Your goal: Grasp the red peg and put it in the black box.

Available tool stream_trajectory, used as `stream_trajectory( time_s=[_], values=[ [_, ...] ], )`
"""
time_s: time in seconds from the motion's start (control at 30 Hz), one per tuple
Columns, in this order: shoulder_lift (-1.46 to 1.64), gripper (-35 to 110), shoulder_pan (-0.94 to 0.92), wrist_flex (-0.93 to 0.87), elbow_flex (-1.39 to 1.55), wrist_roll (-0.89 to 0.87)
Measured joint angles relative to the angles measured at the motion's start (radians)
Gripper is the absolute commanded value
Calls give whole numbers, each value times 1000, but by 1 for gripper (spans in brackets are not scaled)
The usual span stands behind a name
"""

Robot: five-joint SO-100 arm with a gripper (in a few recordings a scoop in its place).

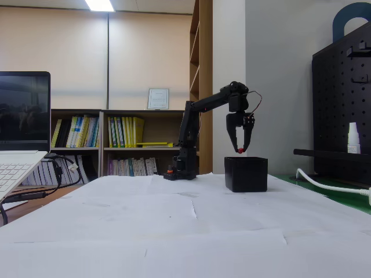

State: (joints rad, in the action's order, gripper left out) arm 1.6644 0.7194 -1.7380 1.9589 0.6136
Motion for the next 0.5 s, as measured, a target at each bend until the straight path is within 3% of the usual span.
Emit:
stream_trajectory(
  time_s=[0.23, 0.27, 0.3, 0.33, 0.5],
  values=[
    [0, 1, -17, 86, -32, 28],
    [0, 5, -17, 89, -32, 28],
    [0, 30, -17, 91, -32, 32],
    [0, 40, -17, 95, -32, 38],
    [0, 45, -38, 84, -32, 18]
  ],
)
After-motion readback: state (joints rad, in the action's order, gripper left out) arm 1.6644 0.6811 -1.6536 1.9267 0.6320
